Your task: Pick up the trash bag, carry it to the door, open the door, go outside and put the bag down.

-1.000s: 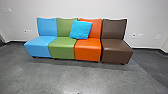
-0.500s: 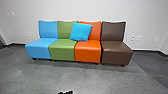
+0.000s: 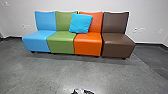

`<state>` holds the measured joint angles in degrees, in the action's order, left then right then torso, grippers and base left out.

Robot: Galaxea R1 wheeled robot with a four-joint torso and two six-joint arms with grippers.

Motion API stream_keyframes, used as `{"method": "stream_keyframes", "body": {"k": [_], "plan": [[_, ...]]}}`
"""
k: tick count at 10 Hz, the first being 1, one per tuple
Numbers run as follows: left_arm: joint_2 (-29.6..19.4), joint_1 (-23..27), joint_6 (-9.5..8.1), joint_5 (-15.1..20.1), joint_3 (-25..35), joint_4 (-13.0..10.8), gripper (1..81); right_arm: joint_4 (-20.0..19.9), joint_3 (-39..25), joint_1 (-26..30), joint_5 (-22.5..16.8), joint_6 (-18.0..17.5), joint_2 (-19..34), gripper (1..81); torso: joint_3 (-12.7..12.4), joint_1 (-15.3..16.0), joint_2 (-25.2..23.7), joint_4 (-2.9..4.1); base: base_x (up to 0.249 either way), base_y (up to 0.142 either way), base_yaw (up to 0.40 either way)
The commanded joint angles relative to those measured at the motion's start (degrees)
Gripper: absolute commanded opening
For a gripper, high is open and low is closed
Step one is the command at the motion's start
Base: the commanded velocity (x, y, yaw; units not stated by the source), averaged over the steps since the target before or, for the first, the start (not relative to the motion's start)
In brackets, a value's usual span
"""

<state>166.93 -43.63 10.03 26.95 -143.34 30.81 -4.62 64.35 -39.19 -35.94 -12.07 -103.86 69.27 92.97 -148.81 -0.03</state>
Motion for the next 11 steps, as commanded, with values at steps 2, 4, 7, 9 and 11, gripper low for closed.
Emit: {"method": "stream_keyframes", "body": {"k": [2,4,7,9,11], "plan": [[-0.27,6.23,0.16,3.72,-0.37,0.57,81.1,-1.62,-1.61,4.25,-4.58,-0.59,-0.93,81.1,0.40,4.48,-5.89,0.00,0.000,0.000,0.000],[-0.01,5.09,0.17,2.09,-1.06,0.49,81.1,-1.53,-1.18,2.76,-3.97,-1.02,-3.12,81.1,1.09,6.73,-5.89,0.00,0.000,0.000,0.000],[0.25,3.16,-0.01,0.12,-2.30,0.84,81.1,-1.62,-0.82,2.76,-3.96,-1.03,-3.84,81.1,1.18,5.72,-4.77,0.00,0.000,0.000,0.000],[0.34,0.53,-0.01,-3.19,-2.56,0.75,81.1,-1.62,-0.91,2.75,-3.96,-1.03,-3.75,81.1,1.20,5.94,-5.01,0.00,0.000,0.000,0.000],[1.22,-3.17,-0.19,-10.87,-3.79,0.31,81.1,-1.62,-1.08,2.84,-3.96,-1.03,-3.75,81.1,1.20,5.92,-5.03,0.00,0.000,0.000,0.000]]}}
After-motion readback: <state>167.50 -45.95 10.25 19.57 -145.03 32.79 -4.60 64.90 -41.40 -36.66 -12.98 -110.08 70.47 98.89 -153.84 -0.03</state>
